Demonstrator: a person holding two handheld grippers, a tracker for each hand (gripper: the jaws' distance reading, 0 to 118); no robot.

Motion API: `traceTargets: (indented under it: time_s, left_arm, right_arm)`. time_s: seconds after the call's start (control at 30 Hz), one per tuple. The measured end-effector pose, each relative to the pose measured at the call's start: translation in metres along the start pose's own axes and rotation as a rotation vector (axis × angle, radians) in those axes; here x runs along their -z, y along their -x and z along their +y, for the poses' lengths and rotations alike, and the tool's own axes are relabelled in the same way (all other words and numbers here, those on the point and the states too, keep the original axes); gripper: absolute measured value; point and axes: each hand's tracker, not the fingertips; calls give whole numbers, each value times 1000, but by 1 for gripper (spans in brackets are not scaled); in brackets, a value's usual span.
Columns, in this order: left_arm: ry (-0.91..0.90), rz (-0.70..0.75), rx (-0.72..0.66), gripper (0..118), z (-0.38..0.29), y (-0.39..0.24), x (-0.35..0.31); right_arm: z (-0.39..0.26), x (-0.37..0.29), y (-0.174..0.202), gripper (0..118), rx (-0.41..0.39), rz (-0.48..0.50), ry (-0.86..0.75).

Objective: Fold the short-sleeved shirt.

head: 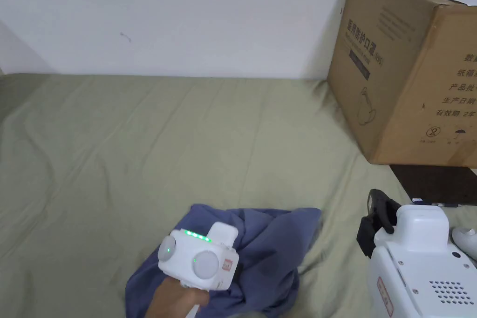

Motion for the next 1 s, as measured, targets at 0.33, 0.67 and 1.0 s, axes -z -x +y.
traceTargets:
  time_s: [0.33, 0.67, 1.0]
  left_arm:
    - [-97, -38, -175, 86, -7, 9, -25]
    - [-760, 129, -114, 100, 24, 8, -197]
    - [-947, 403, -38, 89, -18, 47, -254]
  right_arm:
    - [-4, 5, 7, 0, 4, 26, 26]
    - [24, -2, 14, 0, 23, 24, -48]
    - [39, -8, 21, 0, 20, 13, -103]
